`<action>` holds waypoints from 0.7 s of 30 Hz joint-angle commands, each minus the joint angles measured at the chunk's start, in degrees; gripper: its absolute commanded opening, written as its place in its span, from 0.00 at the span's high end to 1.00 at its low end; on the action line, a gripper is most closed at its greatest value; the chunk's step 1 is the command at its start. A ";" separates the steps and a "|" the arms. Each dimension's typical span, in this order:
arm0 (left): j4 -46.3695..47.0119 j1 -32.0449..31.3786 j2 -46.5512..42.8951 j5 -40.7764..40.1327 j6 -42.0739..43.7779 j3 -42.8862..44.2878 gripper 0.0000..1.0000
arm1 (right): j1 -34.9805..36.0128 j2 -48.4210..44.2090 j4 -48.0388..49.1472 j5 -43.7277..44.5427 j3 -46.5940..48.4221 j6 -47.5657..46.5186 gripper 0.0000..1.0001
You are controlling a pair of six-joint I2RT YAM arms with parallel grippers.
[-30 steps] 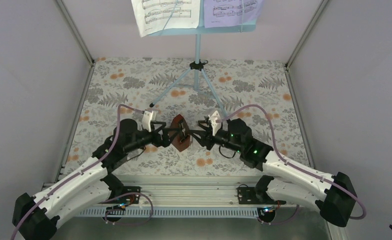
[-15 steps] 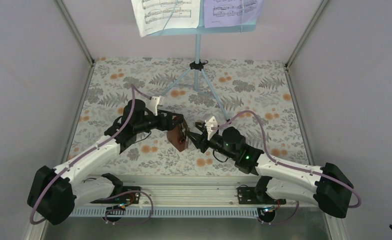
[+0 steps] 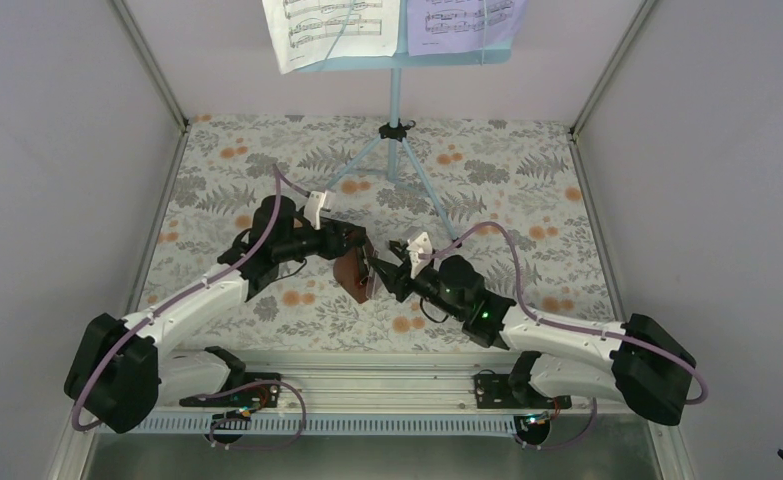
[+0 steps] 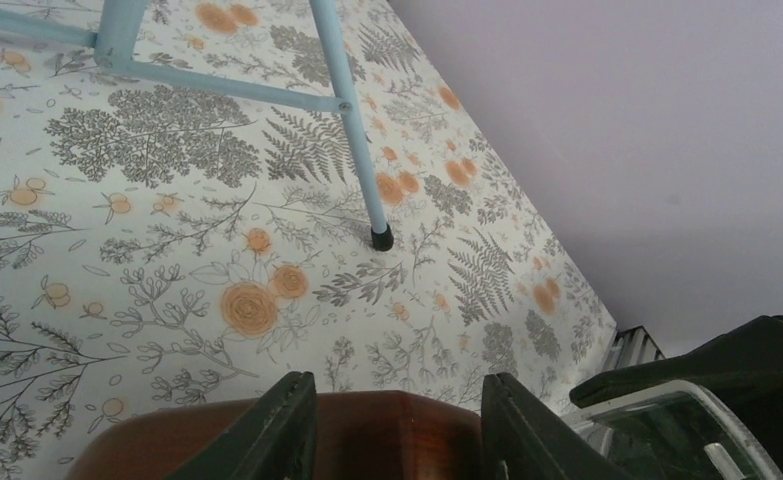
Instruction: Pack up the instrument practice props
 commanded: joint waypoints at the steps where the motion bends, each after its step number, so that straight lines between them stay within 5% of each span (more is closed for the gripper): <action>1: 2.73 0.36 0.31 0.92 0.69 -1.28 0.59 | 0.67 -0.20 6.52 4.21 -1.12 -0.65 0.56; 21: 5.15 0.54 0.49 1.53 -0.26 -5.02 0.67 | 0.80 7.99 21.64 5.28 -3.91 -5.58 0.58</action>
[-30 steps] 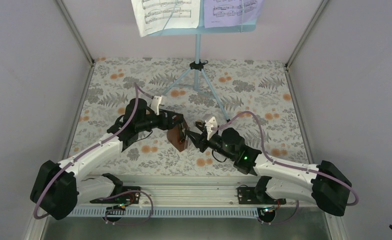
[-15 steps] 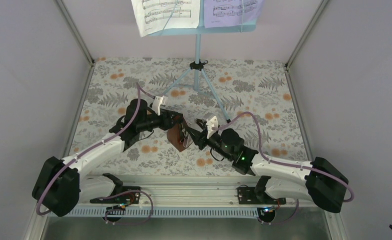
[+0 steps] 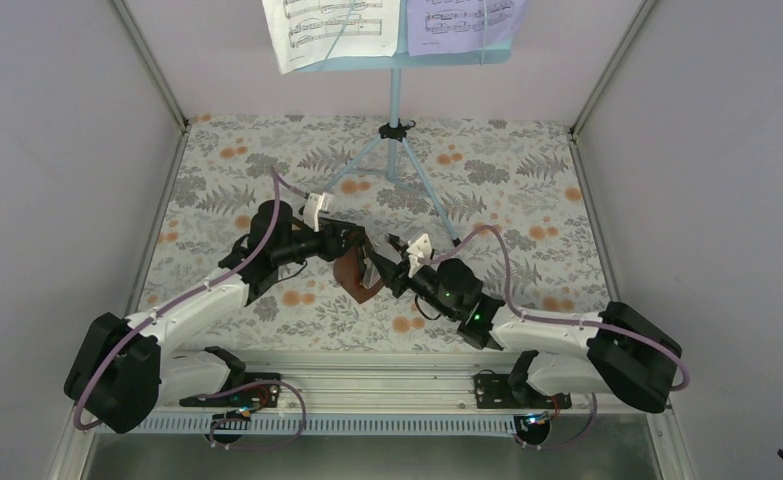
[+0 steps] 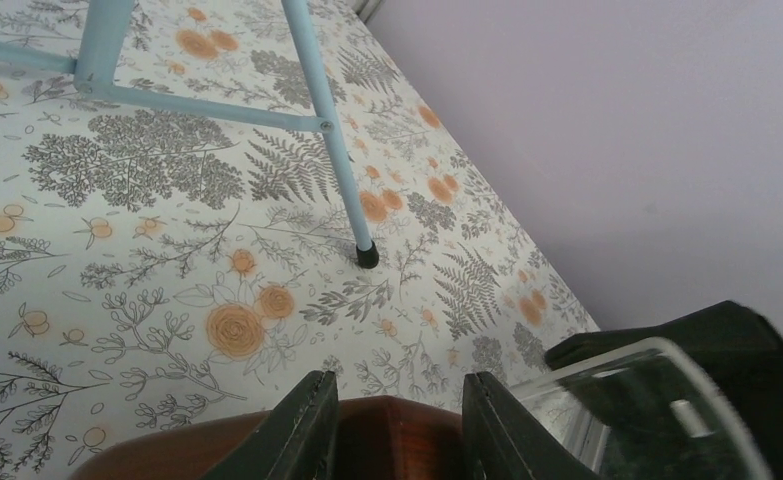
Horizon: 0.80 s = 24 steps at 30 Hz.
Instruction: Pack up the instrument practice props
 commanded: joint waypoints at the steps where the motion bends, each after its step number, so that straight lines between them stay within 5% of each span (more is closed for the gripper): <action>1: -2.02 0.36 0.47 0.43 0.32 -1.84 0.67 | 0.90 3.55 7.83 1.57 -1.54 -1.51 0.58; 24: -1.35 0.35 1.19 1.75 -0.10 -1.84 0.68 | 4.18 14.47 21.18 9.74 -2.02 -6.43 0.57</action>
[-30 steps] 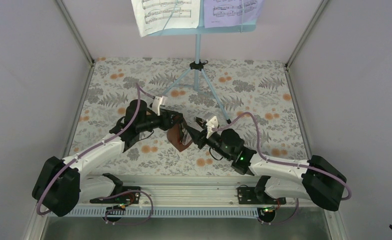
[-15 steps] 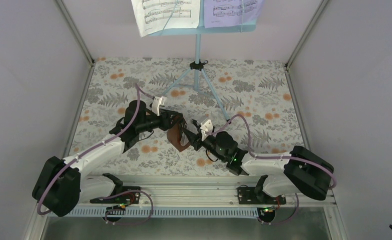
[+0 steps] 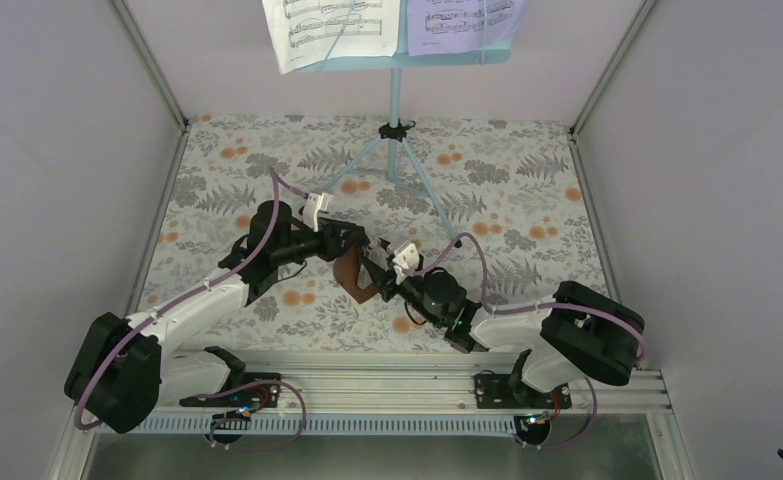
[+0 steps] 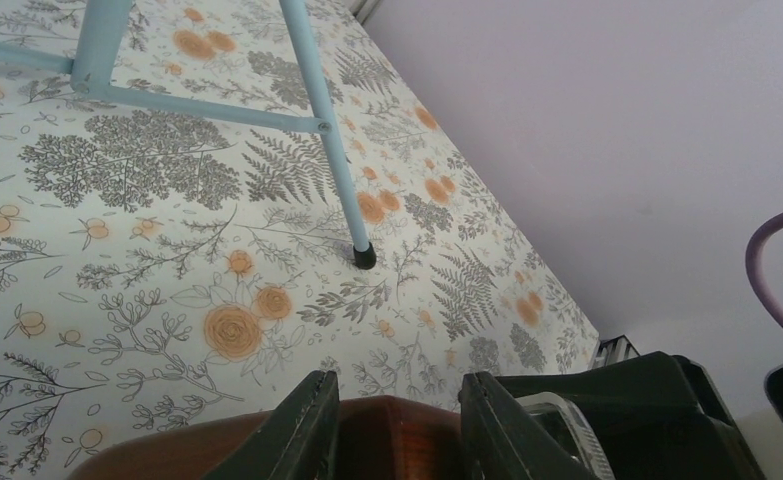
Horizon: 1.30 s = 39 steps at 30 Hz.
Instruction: Pack up the instrument practice props
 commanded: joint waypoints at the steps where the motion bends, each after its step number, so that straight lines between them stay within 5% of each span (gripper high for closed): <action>1: -2.24 0.16 1.28 1.13 0.32 -1.38 0.68 | 0.88 1.71 6.94 3.44 -0.88 -1.96 0.57; 39: -3.07 0.16 0.44 2.41 0.71 -1.00 0.72 | 2.52 9.39 11.18 5.39 -0.66 -2.02 0.55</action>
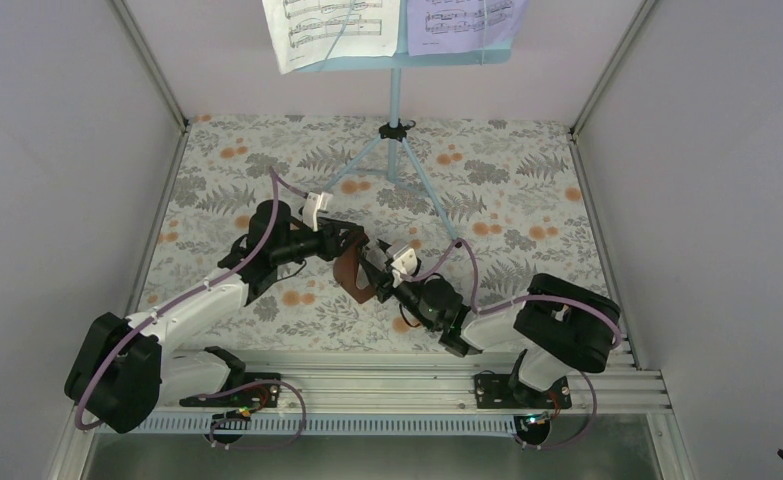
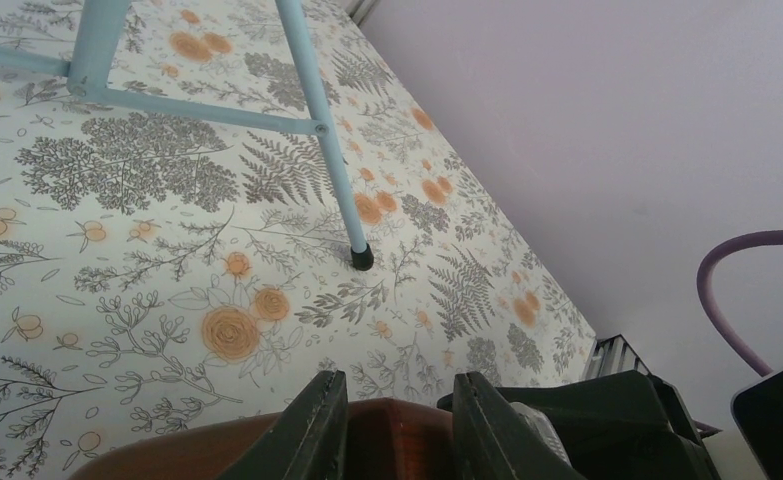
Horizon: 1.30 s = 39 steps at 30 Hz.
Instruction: Pack up the instrument practice props
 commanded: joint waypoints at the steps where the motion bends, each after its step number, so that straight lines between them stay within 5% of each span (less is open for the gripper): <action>1: -3.27 -0.12 0.51 1.74 0.70 -1.04 0.72 | 1.04 1.66 -0.83 1.52 0.43 -1.88 0.55; 24: -2.66 -0.16 1.00 2.99 0.92 -0.80 0.72 | 1.31 4.84 -5.74 0.21 3.48 -1.89 0.50; 30: -2.95 -0.12 0.57 2.88 1.01 -0.65 0.71 | 1.31 4.29 -7.36 1.20 3.71 -1.46 0.36; 36: -6.43 -0.12 -0.73 -0.12 2.71 1.40 0.51 | 1.31 0.46 -10.09 4.19 2.64 -1.80 0.03; 39: -9.59 -0.04 -1.83 -3.69 4.29 3.53 0.33 | 1.31 -3.31 -11.84 5.44 1.07 -1.51 0.00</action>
